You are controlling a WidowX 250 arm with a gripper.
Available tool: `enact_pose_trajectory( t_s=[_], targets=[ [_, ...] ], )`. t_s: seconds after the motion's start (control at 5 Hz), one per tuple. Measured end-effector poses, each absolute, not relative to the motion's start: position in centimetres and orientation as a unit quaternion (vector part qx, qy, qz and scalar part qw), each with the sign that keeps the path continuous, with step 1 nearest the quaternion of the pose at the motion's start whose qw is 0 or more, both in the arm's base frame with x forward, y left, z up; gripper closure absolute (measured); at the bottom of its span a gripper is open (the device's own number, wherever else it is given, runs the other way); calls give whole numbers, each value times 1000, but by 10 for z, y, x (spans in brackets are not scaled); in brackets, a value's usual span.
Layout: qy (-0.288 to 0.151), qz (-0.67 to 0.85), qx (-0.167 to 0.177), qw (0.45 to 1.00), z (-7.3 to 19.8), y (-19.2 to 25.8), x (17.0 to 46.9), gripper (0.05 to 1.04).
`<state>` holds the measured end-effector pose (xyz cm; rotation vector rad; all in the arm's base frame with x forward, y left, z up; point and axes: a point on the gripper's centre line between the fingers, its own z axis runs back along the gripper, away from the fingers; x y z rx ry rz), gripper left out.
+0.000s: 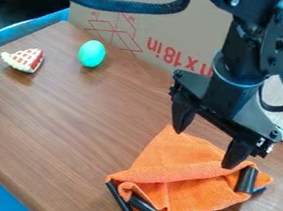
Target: Unfold the cloth from right to left
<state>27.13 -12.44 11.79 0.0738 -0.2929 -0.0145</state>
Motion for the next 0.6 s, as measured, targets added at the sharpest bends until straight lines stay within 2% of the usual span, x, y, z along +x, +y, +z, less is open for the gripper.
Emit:
enact_pose_trajectory(
  t_s=[0.2,0.6],
  targets=[
    [-168,14,63,984,103,-134,277,83],
    [-197,47,80,976,74,-159,301,83]
  ],
)
